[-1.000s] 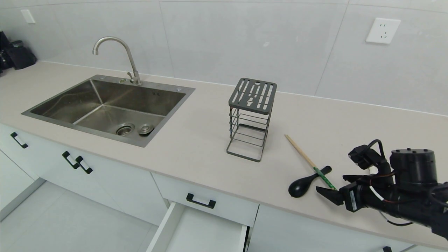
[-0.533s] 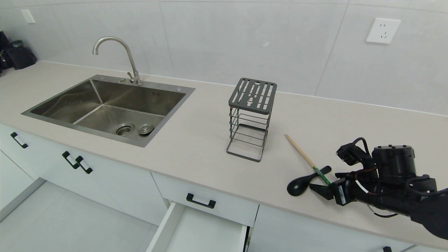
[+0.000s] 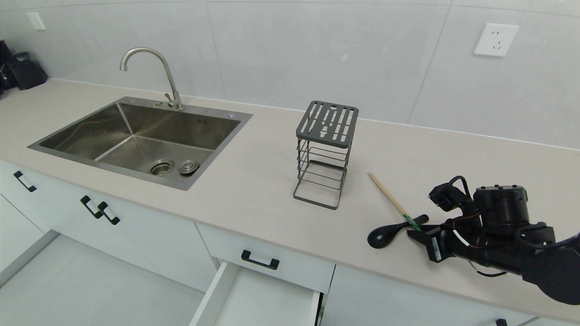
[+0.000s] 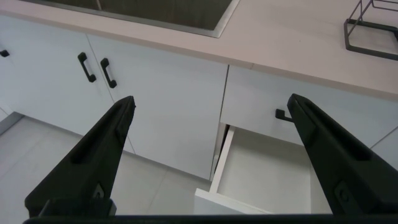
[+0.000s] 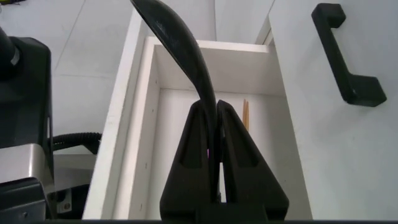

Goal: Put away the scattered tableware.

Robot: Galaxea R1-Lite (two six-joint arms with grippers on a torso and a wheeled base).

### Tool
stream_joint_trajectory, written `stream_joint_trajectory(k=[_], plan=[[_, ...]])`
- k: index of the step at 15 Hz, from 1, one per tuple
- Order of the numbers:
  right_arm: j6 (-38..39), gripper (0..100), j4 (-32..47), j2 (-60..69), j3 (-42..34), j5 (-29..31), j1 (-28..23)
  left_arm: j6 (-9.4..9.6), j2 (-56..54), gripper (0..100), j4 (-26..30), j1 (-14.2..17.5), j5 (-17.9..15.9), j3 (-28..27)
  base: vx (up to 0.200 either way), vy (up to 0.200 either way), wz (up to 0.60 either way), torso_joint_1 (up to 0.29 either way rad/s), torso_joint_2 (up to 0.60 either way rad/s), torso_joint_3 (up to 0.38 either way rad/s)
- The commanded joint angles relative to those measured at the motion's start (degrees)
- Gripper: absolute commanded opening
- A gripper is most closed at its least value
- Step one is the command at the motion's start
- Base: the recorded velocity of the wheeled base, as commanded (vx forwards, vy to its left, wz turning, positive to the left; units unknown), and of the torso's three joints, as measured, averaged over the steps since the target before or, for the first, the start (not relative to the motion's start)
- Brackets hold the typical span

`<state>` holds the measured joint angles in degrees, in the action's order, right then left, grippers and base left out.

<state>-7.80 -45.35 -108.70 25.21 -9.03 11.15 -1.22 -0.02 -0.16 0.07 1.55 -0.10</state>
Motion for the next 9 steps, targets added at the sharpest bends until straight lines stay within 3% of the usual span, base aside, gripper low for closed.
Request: stream_joint_trajectory(k=[1, 9], plan=[[-0.02, 0, 0.00, -0.54, -0.07, -0.02, 0.01, -0.01, 0.02, 100, -0.02, -0.07, 0.03, 0.01, 0.000, 0.000, 0.00, 0.000, 0.00, 0.000], [-0.20, 0, -0.09, 9.83, -4.29, -0.02, -1.57, 0.16, 0.02, 100, -0.11, 0.01, 0.03, 0.01, 0.000, 0.000, 0.00, 0.000, 0.00, 0.000]])
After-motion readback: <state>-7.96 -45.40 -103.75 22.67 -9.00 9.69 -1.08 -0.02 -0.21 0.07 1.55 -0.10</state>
